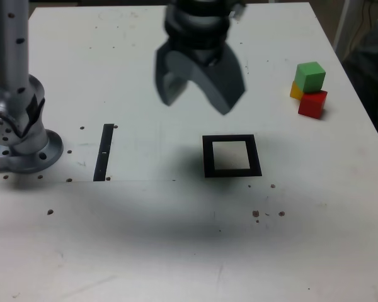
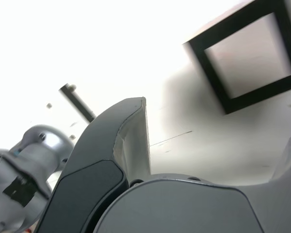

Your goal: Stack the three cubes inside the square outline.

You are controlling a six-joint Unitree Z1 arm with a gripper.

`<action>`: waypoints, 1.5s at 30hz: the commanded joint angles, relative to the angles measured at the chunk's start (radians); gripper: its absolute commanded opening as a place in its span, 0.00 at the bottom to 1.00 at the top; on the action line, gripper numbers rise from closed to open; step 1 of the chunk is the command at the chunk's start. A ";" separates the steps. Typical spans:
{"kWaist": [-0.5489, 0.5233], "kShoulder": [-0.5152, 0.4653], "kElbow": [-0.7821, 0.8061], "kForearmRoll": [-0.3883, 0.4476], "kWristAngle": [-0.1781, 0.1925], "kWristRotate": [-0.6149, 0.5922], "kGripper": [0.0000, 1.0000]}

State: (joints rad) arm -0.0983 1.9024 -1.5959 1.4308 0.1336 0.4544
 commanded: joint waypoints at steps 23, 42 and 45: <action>0.040 0.491 -0.913 0.167 0.073 0.311 0.96; 0.081 0.622 -1.145 0.145 0.142 0.494 0.96; 0.097 0.635 -1.143 0.139 0.147 0.502 0.96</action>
State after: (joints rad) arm -0.0091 2.5219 -2.7238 1.5705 0.2770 0.9520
